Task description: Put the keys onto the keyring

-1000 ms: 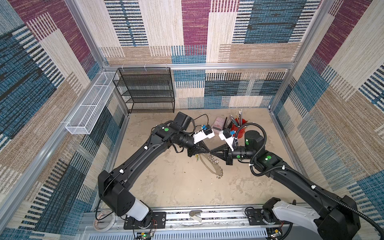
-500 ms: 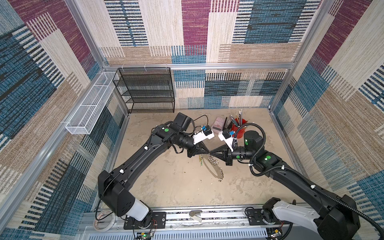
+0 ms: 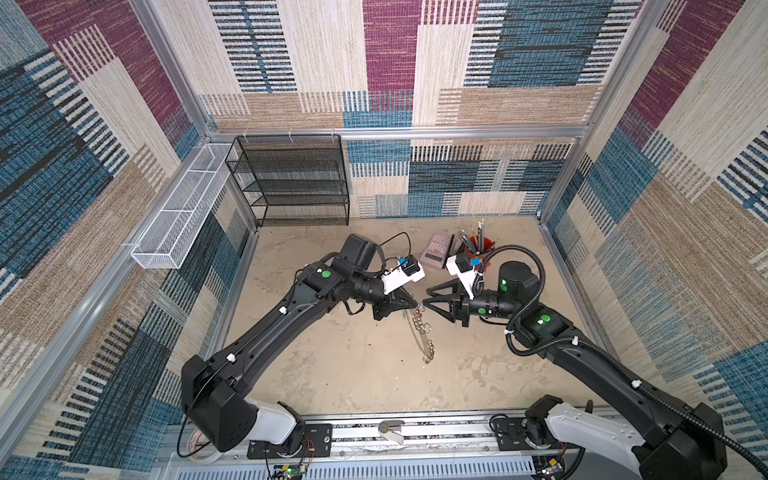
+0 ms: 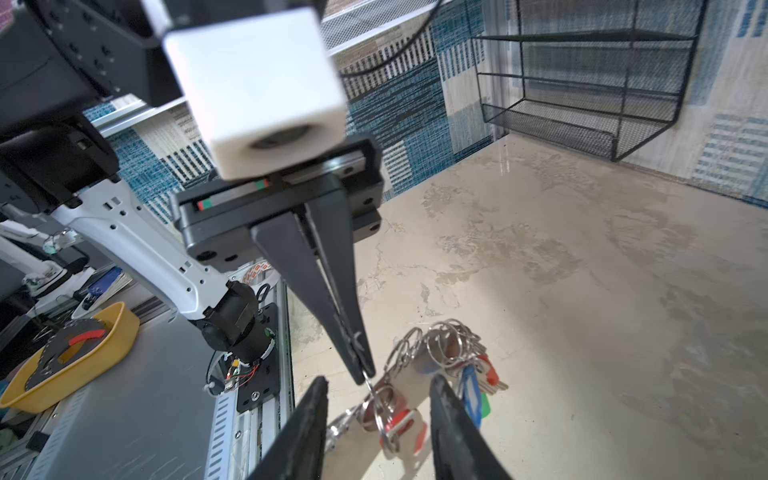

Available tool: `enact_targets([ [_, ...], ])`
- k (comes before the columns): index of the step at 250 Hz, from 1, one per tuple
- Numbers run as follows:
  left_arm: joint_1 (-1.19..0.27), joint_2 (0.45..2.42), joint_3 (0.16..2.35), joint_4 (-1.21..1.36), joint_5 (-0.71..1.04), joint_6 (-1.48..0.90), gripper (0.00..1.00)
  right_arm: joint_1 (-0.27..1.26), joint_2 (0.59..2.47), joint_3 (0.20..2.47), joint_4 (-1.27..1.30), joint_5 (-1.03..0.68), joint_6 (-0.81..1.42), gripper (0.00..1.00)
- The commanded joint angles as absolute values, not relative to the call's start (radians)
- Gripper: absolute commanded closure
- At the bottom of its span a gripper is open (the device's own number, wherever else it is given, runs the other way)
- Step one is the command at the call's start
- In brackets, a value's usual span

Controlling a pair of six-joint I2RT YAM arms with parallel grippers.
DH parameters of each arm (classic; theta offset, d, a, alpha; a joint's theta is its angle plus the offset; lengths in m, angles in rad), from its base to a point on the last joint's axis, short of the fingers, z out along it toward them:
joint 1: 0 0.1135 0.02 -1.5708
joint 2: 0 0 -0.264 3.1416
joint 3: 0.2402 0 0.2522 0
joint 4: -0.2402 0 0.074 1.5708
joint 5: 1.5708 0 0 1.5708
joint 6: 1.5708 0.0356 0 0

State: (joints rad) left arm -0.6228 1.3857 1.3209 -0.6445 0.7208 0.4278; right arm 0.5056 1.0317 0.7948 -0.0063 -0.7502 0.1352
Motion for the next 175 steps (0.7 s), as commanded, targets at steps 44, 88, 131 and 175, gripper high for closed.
enact_targets([
  [44, -0.615, 1.269, 1.127, -0.188, 0.728, 0.164, 1.00, 0.488, 1.045, 0.769, 0.091, -0.833, 0.187, 0.47],
  [88, -0.613, 1.228, 0.991, 0.104, 0.756, -0.031, 1.00, 0.490, 1.048, 0.753, 0.131, -0.870, 0.207, 0.42],
  [131, -0.614, 1.225, 0.887, 0.371, 0.778, -0.212, 1.00, 0.491, 1.047, 0.738, 0.136, -0.848, 0.200, 0.40],
  [175, -0.614, 1.239, 0.809, 0.585, 0.789, -0.347, 1.00, 0.491, 1.043, 0.733, 0.150, -0.806, 0.202, 0.41],
])
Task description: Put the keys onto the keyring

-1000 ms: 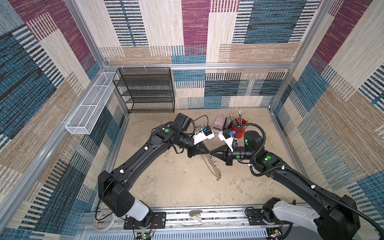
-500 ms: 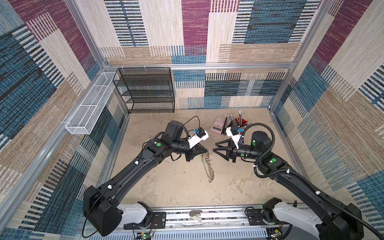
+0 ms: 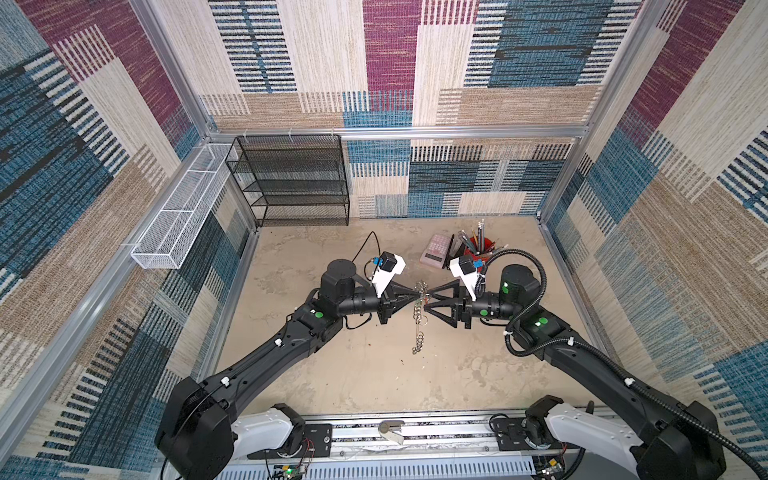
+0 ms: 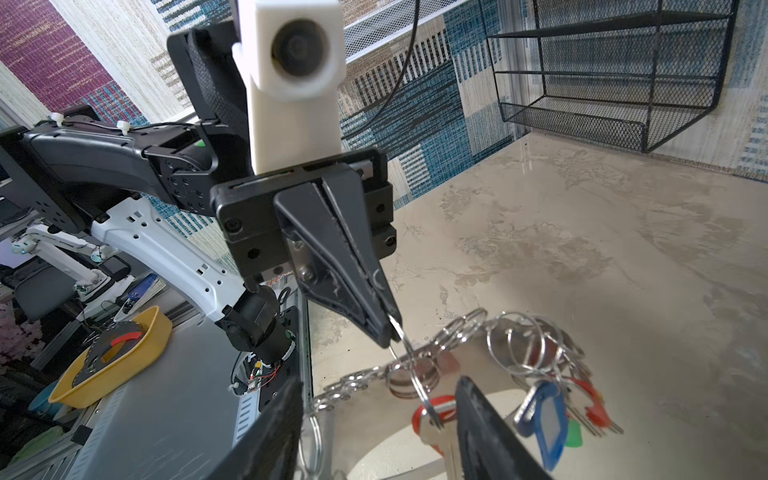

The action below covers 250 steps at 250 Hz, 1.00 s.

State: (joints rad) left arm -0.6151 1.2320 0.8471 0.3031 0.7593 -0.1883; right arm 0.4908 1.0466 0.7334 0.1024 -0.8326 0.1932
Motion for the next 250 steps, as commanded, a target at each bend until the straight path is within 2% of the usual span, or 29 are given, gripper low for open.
enact_targets([
  [1, -0.614, 1.238, 0.807, 0.589, 0.790, -0.350, 1.00, 0.491, 1.043, 0.733, 0.150, -0.806, 0.202, 0.41],
  [45, -0.614, 1.260, 0.736, 0.824, 0.788, -0.472, 1.00, 0.489, 1.039, 0.732, 0.156, -0.795, 0.207, 0.55],
  [58, -0.613, 1.264, 0.726, 0.856, 0.786, -0.492, 1.00, 0.488, 1.028, 0.730, 0.164, -0.790, 0.211, 0.60],
  [73, -0.613, 1.268, 0.714, 0.890, 0.783, -0.512, 1.00, 0.486, 1.015, 0.729, 0.173, -0.792, 0.217, 0.62],
  [105, -0.613, 1.282, 0.687, 0.976, 0.781, -0.557, 1.00, 0.485, 1.008, 0.733, 0.175, -0.794, 0.222, 0.75],
  [174, -0.613, 1.313, 0.650, 1.119, 0.770, -0.642, 1.00, 0.485, 1.023, 0.741, 0.196, -0.810, 0.236, 0.93],
  [206, -0.613, 1.329, 0.637, 1.186, 0.765, -0.679, 1.00, 0.485, 1.029, 0.741, 0.202, -0.819, 0.241, 1.00],
  [250, -0.614, 1.356, 0.629, 1.266, 0.769, -0.727, 1.00, 0.485, 1.032, 0.739, 0.209, -0.828, 0.245, 1.00],
])
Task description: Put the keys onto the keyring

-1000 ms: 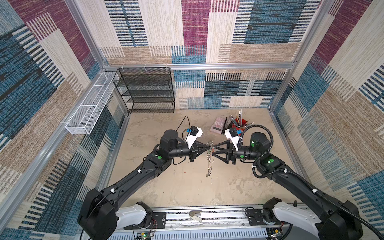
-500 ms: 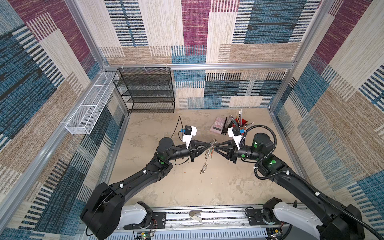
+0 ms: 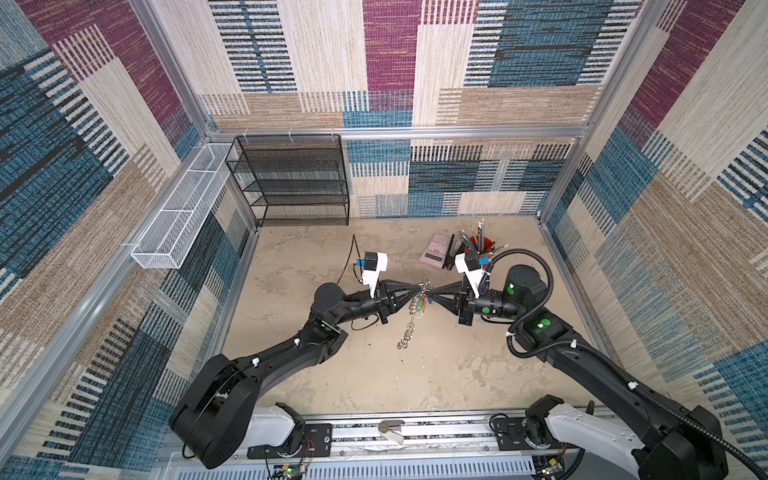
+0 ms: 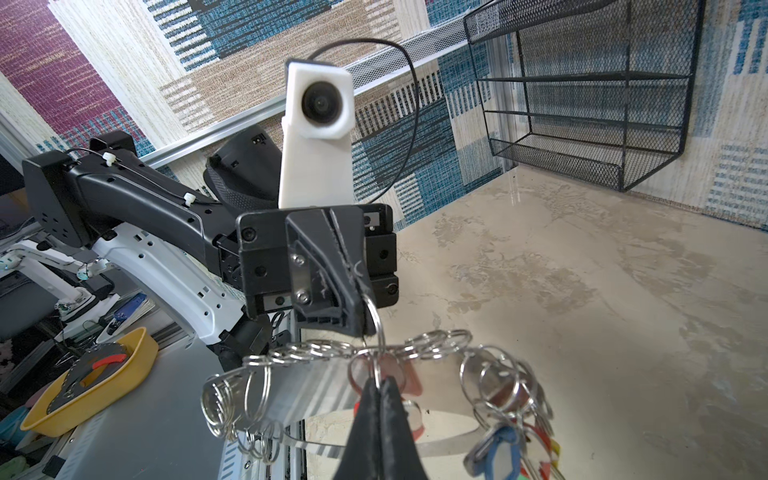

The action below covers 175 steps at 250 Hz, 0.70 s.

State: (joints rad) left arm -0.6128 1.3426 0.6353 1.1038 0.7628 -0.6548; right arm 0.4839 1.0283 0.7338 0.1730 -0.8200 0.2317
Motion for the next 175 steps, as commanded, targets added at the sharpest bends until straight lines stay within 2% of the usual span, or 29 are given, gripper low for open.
enact_targets([
  [1, -0.614, 1.357, 0.629, 1.269, 0.770, -0.729, 1.00, 0.485, 1.033, 0.739, 0.210, -0.828, 0.246, 1.00],
  [157, -0.647, 1.451, 0.640, 1.407, 0.796, -0.804, 1.00, 0.485, 1.105, 0.767, 0.239, -0.841, 0.245, 1.00],
  [175, -0.647, 1.456, 0.637, 1.407, 0.799, -0.801, 1.00, 0.485, 1.110, 0.775, 0.236, -0.829, 0.245, 0.92],
])
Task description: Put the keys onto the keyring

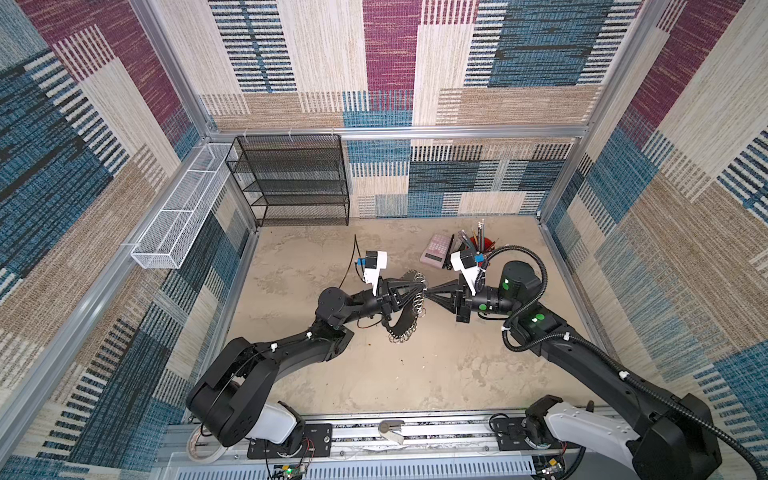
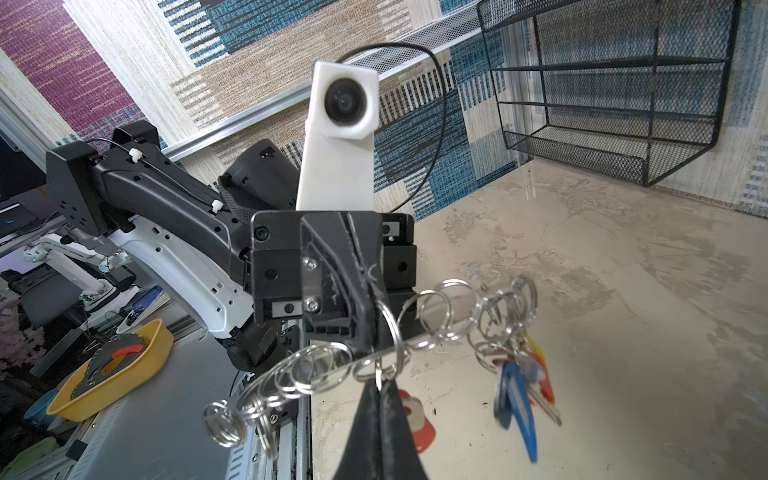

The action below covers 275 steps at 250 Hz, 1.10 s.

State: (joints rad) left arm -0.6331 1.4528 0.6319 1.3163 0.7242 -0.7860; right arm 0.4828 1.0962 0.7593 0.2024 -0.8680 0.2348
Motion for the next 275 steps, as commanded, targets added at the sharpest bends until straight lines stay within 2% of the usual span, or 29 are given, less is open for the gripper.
enact_targets([
  [1, -0.647, 1.456, 0.637, 1.407, 0.798, -0.801, 1.00, 0.485, 1.111, 0.777, 0.236, -0.830, 0.245, 0.92],
  [73, -0.643, 1.470, 0.623, 1.408, 0.773, -0.788, 1.00, 0.479, 1.091, 0.790, 0.168, -0.755, 0.232, 0.75],
  [121, -0.640, 1.481, 0.627, 1.410, 0.770, -0.787, 1.00, 0.445, 1.021, 0.757, 0.153, -0.795, 0.257, 0.63],
  [162, -0.640, 1.488, 0.638, 1.410, 0.794, -0.793, 1.00, 0.421, 0.986, 0.756, 0.163, -0.837, 0.276, 0.56],
  [221, -0.641, 1.475, 0.637, 1.410, 0.818, -0.792, 1.00, 0.413, 1.033, 0.766, 0.201, -0.880, 0.295, 0.56],
  [275, -0.641, 1.470, 0.629, 1.410, 0.815, -0.782, 1.00, 0.413, 1.064, 0.753, 0.263, -0.959, 0.332, 0.65],
])
